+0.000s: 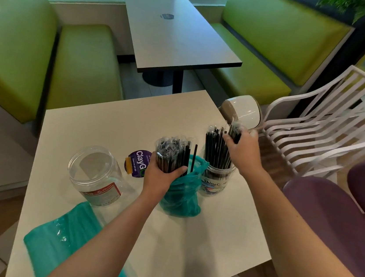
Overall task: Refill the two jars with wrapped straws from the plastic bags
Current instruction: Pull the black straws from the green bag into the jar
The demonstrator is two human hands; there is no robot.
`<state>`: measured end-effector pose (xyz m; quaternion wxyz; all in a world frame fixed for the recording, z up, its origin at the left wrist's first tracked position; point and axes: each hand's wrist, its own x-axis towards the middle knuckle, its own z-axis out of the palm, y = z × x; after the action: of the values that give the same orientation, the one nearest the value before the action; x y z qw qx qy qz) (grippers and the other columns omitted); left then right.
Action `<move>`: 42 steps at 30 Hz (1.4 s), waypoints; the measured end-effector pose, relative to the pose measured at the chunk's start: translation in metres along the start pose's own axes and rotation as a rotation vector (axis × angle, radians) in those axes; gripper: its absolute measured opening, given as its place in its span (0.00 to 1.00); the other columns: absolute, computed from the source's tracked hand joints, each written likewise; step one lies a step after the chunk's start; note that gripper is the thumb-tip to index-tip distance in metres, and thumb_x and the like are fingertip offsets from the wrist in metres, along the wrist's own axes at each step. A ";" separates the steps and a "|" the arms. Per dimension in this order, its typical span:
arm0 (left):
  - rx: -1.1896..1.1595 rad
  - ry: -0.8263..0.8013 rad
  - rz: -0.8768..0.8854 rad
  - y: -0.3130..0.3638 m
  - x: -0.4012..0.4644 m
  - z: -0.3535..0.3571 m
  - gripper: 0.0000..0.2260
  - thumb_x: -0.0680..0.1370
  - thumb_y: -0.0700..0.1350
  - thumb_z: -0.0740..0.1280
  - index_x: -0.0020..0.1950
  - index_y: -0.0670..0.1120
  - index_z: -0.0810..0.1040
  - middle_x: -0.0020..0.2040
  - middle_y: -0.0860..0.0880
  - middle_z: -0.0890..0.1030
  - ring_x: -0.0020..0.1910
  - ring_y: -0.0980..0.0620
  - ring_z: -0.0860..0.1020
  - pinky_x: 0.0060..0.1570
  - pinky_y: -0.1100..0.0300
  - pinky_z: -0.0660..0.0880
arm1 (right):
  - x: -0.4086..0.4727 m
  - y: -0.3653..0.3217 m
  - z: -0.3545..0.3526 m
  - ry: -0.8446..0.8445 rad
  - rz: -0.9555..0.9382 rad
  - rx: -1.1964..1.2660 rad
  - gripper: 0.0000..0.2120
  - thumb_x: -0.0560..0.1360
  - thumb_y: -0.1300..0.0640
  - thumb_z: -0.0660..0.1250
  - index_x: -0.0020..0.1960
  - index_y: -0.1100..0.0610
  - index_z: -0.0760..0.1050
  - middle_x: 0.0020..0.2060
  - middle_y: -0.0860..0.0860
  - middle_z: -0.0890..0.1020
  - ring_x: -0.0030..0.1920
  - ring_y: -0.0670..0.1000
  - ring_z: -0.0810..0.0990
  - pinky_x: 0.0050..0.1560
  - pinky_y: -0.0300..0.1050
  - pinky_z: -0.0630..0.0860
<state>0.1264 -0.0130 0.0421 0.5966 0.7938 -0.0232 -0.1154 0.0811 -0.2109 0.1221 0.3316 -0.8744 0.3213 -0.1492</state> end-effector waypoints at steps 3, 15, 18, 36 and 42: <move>-0.010 0.001 -0.003 0.000 -0.001 0.000 0.35 0.65 0.50 0.81 0.67 0.49 0.69 0.57 0.55 0.75 0.57 0.55 0.73 0.60 0.60 0.70 | 0.004 0.010 0.010 -0.041 0.056 -0.004 0.23 0.76 0.53 0.70 0.68 0.60 0.71 0.61 0.60 0.72 0.62 0.59 0.74 0.63 0.51 0.72; -0.020 -0.017 -0.024 0.003 -0.003 -0.004 0.32 0.65 0.48 0.81 0.65 0.50 0.69 0.55 0.56 0.75 0.55 0.56 0.73 0.56 0.62 0.70 | 0.018 0.011 0.023 -0.067 0.096 -0.068 0.24 0.72 0.62 0.74 0.64 0.63 0.70 0.66 0.59 0.68 0.62 0.60 0.76 0.61 0.51 0.73; -0.033 -0.030 -0.026 0.003 -0.003 -0.006 0.30 0.65 0.48 0.81 0.61 0.52 0.69 0.54 0.57 0.76 0.55 0.56 0.73 0.56 0.63 0.70 | 0.015 0.010 0.024 -0.106 0.100 0.012 0.28 0.71 0.63 0.75 0.68 0.61 0.69 0.65 0.58 0.70 0.62 0.56 0.76 0.61 0.49 0.74; -0.087 -0.072 -0.047 -0.008 -0.001 -0.010 0.32 0.64 0.49 0.81 0.65 0.45 0.74 0.57 0.51 0.81 0.57 0.53 0.79 0.58 0.56 0.77 | -0.061 -0.015 0.061 -0.223 -0.009 0.272 0.30 0.73 0.66 0.70 0.72 0.56 0.65 0.63 0.51 0.71 0.50 0.47 0.76 0.51 0.36 0.74; -0.097 -0.095 -0.027 -0.008 -0.004 -0.015 0.31 0.66 0.46 0.80 0.66 0.45 0.73 0.58 0.51 0.80 0.57 0.54 0.78 0.56 0.62 0.76 | -0.052 -0.013 0.060 -0.427 0.071 0.362 0.38 0.74 0.63 0.71 0.78 0.52 0.57 0.69 0.51 0.72 0.64 0.53 0.75 0.62 0.48 0.75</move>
<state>0.1253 0.0039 0.0393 0.6311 0.7578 -0.0350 -0.1618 0.0765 -0.1401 0.0845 0.5476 -0.8007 0.2427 -0.0051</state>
